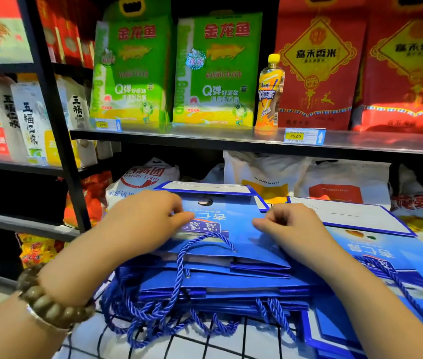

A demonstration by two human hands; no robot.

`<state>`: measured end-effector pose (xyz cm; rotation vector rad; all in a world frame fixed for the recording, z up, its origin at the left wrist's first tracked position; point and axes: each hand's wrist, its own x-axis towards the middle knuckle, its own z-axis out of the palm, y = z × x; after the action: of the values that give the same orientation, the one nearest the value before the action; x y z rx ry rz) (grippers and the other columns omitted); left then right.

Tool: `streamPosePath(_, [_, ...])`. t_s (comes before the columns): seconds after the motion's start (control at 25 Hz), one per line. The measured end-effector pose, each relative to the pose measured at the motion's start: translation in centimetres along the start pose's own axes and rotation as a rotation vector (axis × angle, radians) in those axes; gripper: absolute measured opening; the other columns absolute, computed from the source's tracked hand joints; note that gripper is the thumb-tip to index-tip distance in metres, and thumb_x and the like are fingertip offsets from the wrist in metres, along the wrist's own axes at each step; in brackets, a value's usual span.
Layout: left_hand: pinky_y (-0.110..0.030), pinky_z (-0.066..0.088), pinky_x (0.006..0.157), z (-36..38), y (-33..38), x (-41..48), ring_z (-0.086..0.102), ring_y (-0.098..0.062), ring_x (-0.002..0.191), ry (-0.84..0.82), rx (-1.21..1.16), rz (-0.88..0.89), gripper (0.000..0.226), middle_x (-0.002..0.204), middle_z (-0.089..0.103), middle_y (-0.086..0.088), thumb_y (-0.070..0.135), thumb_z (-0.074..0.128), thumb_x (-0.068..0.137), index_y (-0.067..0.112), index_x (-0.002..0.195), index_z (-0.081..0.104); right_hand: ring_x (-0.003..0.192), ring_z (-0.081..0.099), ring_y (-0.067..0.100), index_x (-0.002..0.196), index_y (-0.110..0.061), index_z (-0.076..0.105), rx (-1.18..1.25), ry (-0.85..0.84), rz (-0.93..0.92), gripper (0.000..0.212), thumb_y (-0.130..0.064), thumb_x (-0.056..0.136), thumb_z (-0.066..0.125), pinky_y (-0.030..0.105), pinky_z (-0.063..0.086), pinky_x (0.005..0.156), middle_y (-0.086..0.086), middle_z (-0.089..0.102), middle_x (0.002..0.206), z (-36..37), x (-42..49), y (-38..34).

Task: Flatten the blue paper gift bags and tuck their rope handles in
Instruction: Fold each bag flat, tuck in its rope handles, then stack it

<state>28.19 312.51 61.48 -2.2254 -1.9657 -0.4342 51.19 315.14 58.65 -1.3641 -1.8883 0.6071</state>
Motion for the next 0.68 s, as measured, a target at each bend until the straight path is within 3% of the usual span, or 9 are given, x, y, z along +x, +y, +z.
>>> streamPosePath(0.04, [-0.028, 0.041, 0.068, 0.2, -1.6, -0.1, 0.058, -0.020, 0.090, -0.005, 0.145, -0.110, 0.037, 0.094, 0.064, 0.003, 0.057, 0.039, 0.089, 0.025, 0.086, 0.057, 0.058, 0.047, 0.016, 0.055, -0.014, 0.048, -0.162, 0.065, 0.083, 0.040, -0.042, 0.077, 0.066, 0.031, 0.036, 0.059, 0.000, 0.051, 0.056, 0.0, 0.5, 0.4])
streamPosePath(0.12, [-0.028, 0.043, 0.068, 0.9, -4.2, -0.6, 0.059, -0.021, 0.091, -0.113, 0.307, -0.273, 0.048, 0.097, 0.063, 0.001, 0.065, 0.035, 0.086, 0.022, 0.088, 0.055, 0.061, 0.047, 0.021, 0.058, -0.013, 0.044, -0.352, 0.015, 0.224, 0.051, -0.058, 0.072, 0.061, 0.032, 0.033, 0.058, 0.004, 0.049, 0.058, 0.1, 0.8, 0.8])
streamPosePath(0.2, [-0.029, 0.044, 0.065, 1.9, -5.5, -0.8, 0.060, -0.021, 0.081, -0.190, 0.182, -0.334, 0.054, 0.084, 0.062, 0.000, 0.069, 0.037, 0.082, 0.017, 0.078, 0.055, 0.060, 0.044, 0.021, 0.058, -0.013, 0.042, -0.363, -0.075, 0.260, 0.053, -0.060, 0.072, 0.061, 0.032, 0.030, 0.057, 0.006, 0.046, 0.059, 0.4, 0.7, 0.9])
streamPosePath(0.28, [-0.028, 0.042, 0.059, 2.0, -5.8, -0.9, 0.059, -0.021, 0.073, -0.148, 0.037, -0.360, 0.055, 0.074, 0.061, -0.002, 0.067, 0.044, 0.081, 0.014, 0.073, 0.058, 0.057, 0.036, 0.021, 0.054, -0.014, 0.037, -0.244, -0.102, 0.244, 0.051, -0.050, 0.075, 0.066, 0.031, 0.023, 0.054, 0.008, 0.037, 0.058, 0.4, 0.7, 0.8])
streamPosePath(0.4, [-0.028, 0.037, 0.054, 0.6, -5.0, -1.0, 0.059, -0.024, 0.065, -0.006, -0.112, -0.341, 0.054, 0.065, 0.062, -0.008, 0.058, 0.051, 0.083, 0.007, 0.066, 0.060, 0.051, 0.031, 0.018, 0.052, -0.014, 0.036, -0.060, -0.012, 0.255, 0.047, -0.034, 0.077, 0.070, 0.030, 0.021, 0.051, 0.004, 0.033, 0.052, -0.7, 0.7, 0.4])
streamPosePath(0.52, [-0.029, 0.031, 0.050, -1.4, -3.0, -0.9, 0.055, -0.023, 0.059, 0.115, -0.250, -0.256, 0.052, 0.057, 0.057, -0.010, 0.047, 0.053, 0.086, 0.005, 0.056, 0.056, 0.049, 0.029, 0.017, 0.055, -0.012, 0.041, -0.043, 0.068, 0.245, 0.042, -0.032, 0.078, 0.070, 0.030, 0.020, 0.050, 0.006, 0.035, 0.053, -3.5, 0.4, 0.2])
streamPosePath(0.68, [-0.032, 0.038, 0.058, -2.4, 2.5, 0.5, 0.059, -0.030, 0.072, 0.085, -0.336, -0.109, 0.050, 0.067, 0.060, -0.012, 0.043, 0.052, 0.088, 0.008, 0.053, 0.047, 0.046, 0.040, 0.015, 0.063, -0.005, 0.058, -0.006, 0.162, 0.278, 0.031, -0.028, 0.079, 0.069, 0.024, 0.027, 0.047, 0.008, 0.052, 0.053, -9.5, -2.3, 1.9])
